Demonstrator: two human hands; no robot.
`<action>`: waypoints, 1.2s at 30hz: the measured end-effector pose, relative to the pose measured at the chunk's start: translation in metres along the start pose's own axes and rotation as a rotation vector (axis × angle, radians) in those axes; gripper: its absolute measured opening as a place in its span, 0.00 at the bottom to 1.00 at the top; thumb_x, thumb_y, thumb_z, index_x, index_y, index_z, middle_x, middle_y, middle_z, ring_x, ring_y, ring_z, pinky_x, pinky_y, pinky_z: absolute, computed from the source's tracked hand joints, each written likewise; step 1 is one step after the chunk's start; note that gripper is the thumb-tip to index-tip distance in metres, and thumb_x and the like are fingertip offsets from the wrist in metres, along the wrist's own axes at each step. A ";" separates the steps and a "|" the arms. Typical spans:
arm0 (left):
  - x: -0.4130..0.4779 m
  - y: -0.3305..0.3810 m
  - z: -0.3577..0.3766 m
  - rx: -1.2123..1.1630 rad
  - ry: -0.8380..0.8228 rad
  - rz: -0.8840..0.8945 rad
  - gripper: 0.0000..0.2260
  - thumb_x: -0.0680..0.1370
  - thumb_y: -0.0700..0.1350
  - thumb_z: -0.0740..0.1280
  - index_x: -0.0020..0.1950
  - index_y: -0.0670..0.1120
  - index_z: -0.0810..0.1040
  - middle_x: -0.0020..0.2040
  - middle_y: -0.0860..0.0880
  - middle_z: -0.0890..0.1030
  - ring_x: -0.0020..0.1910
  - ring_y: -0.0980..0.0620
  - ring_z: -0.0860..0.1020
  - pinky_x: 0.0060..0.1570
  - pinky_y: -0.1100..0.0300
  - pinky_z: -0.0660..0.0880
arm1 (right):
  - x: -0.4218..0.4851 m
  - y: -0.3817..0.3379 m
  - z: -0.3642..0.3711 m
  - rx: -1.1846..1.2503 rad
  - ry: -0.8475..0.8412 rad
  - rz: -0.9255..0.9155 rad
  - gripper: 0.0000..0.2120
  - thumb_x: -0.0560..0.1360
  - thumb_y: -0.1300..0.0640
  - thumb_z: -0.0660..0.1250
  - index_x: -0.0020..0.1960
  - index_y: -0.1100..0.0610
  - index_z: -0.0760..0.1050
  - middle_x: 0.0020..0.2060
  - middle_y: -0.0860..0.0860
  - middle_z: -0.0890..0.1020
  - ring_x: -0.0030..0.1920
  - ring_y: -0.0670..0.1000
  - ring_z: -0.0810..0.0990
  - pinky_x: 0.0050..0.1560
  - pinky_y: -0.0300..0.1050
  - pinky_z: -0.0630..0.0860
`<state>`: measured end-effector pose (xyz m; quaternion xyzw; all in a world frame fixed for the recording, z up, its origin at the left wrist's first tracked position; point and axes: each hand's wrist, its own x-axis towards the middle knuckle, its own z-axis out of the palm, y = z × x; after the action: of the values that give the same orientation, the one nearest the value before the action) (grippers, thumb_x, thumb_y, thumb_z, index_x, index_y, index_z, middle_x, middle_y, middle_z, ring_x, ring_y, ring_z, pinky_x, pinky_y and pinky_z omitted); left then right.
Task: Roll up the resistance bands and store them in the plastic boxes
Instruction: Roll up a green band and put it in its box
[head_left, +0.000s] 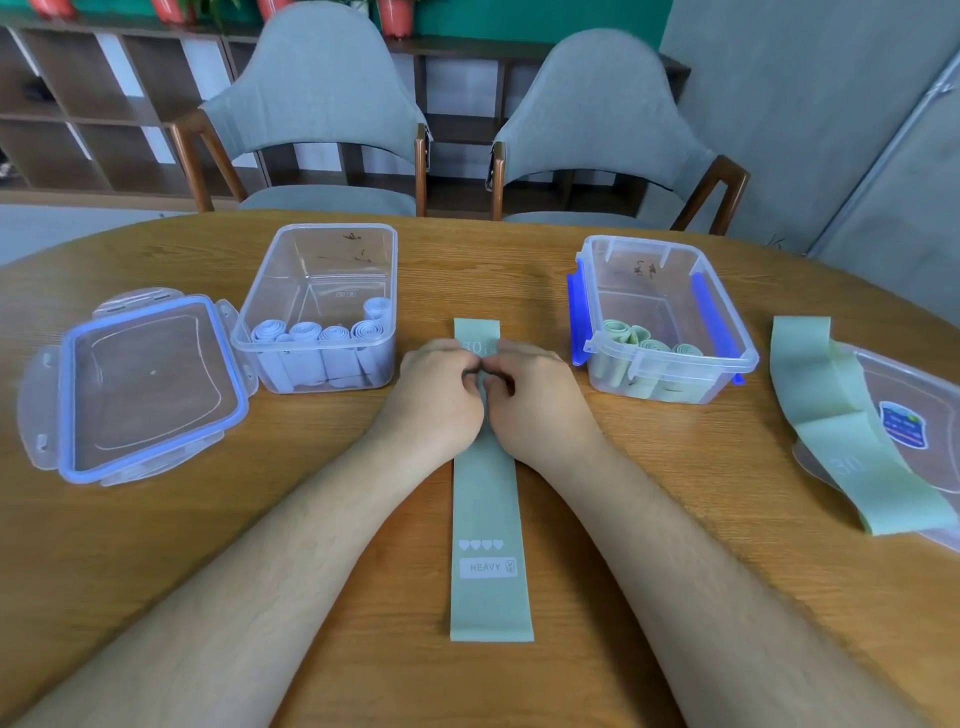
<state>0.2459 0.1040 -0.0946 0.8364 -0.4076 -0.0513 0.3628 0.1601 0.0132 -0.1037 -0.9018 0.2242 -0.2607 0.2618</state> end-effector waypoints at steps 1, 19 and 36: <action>0.000 0.000 -0.001 -0.002 -0.001 0.005 0.12 0.79 0.34 0.61 0.54 0.38 0.84 0.59 0.44 0.80 0.61 0.48 0.75 0.53 0.72 0.62 | 0.000 0.000 -0.002 0.004 -0.005 0.001 0.09 0.76 0.67 0.63 0.43 0.64 0.82 0.39 0.53 0.79 0.44 0.50 0.74 0.53 0.46 0.70; -0.025 -0.007 -0.001 0.135 -0.039 0.087 0.14 0.83 0.41 0.61 0.65 0.43 0.80 0.72 0.43 0.72 0.70 0.42 0.66 0.68 0.63 0.59 | -0.001 -0.005 -0.003 -0.151 -0.051 -0.031 0.13 0.75 0.65 0.62 0.32 0.57 0.68 0.32 0.51 0.71 0.40 0.52 0.69 0.48 0.43 0.63; -0.046 0.008 -0.009 -0.060 -0.040 -0.121 0.17 0.81 0.44 0.66 0.69 0.45 0.76 0.67 0.47 0.77 0.65 0.49 0.76 0.65 0.56 0.72 | -0.039 -0.023 -0.024 0.142 -0.095 0.333 0.20 0.74 0.64 0.66 0.66 0.59 0.76 0.60 0.53 0.81 0.61 0.51 0.79 0.63 0.46 0.75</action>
<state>0.2140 0.1389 -0.0925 0.8471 -0.3617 -0.1021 0.3758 0.1227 0.0437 -0.0866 -0.8427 0.3388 -0.1859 0.3749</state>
